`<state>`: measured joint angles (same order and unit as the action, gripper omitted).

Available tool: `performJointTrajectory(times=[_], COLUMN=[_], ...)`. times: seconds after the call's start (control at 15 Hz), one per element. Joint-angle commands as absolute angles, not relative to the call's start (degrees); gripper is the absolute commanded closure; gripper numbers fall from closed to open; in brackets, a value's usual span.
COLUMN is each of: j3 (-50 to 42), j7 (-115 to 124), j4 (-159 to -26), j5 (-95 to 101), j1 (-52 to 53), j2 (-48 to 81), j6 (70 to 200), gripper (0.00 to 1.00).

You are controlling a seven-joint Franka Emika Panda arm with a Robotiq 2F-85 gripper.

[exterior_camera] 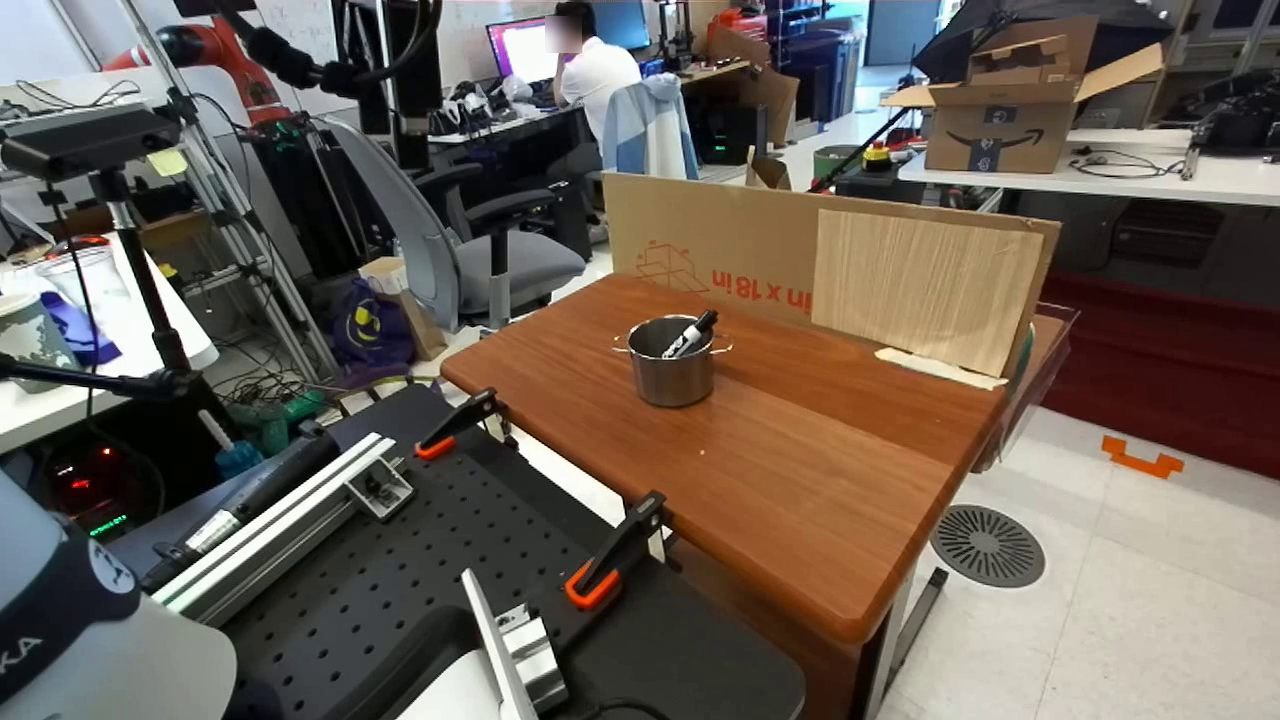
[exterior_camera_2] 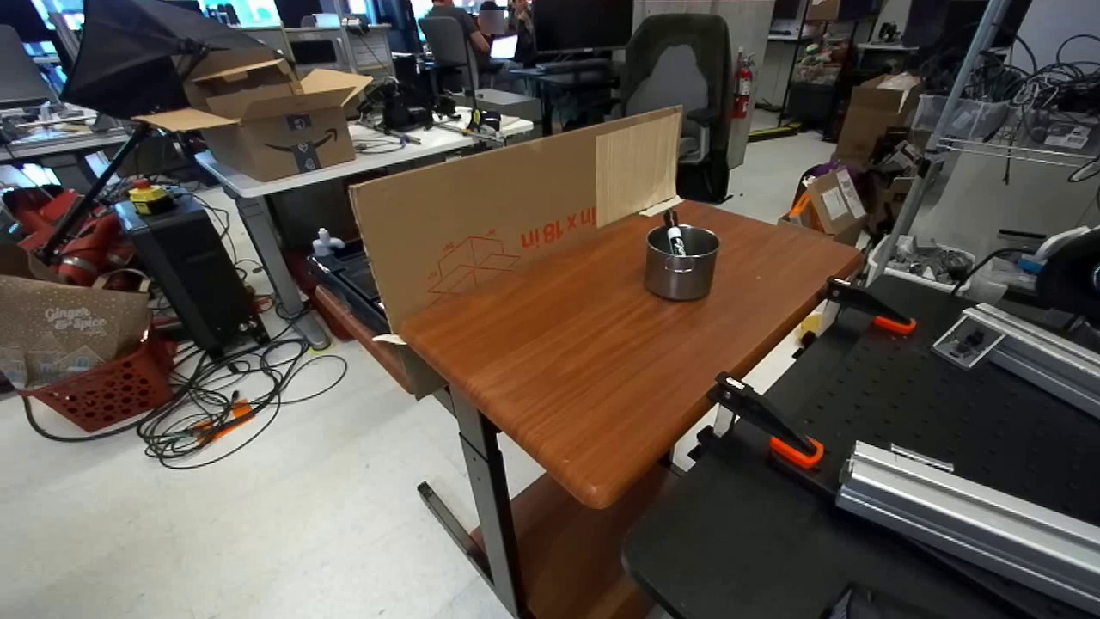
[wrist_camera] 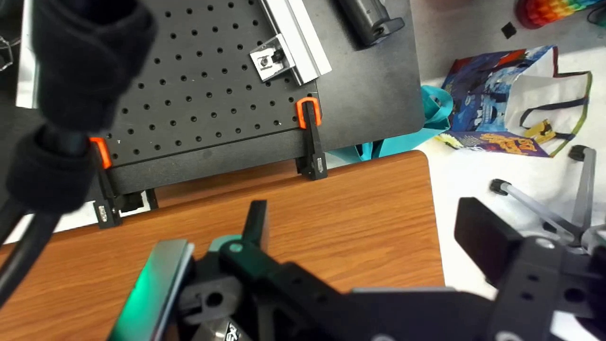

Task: Remove the marker from the bowl and put it on the table

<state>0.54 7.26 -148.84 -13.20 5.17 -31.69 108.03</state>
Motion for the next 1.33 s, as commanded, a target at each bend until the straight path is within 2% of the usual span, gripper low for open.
performJointTrajectory(times=[0.0,0.27,0.73,1.27], j3=[1.72,1.86,-1.06,-2.21], j7=[8.70,11.16,10.14,10.11], j4=[-150.41,-151.61,-148.46,-142.42], j5=[-11.71,-9.52,-7.45,-8.73], j1=[2.18,-0.72,-5.08,-4.80], j2=[-34.46,-36.31,-25.50,-12.63], j6=[109.29,109.95,119.28,126.65], gripper=[0.00,0.00,0.00,0.00])
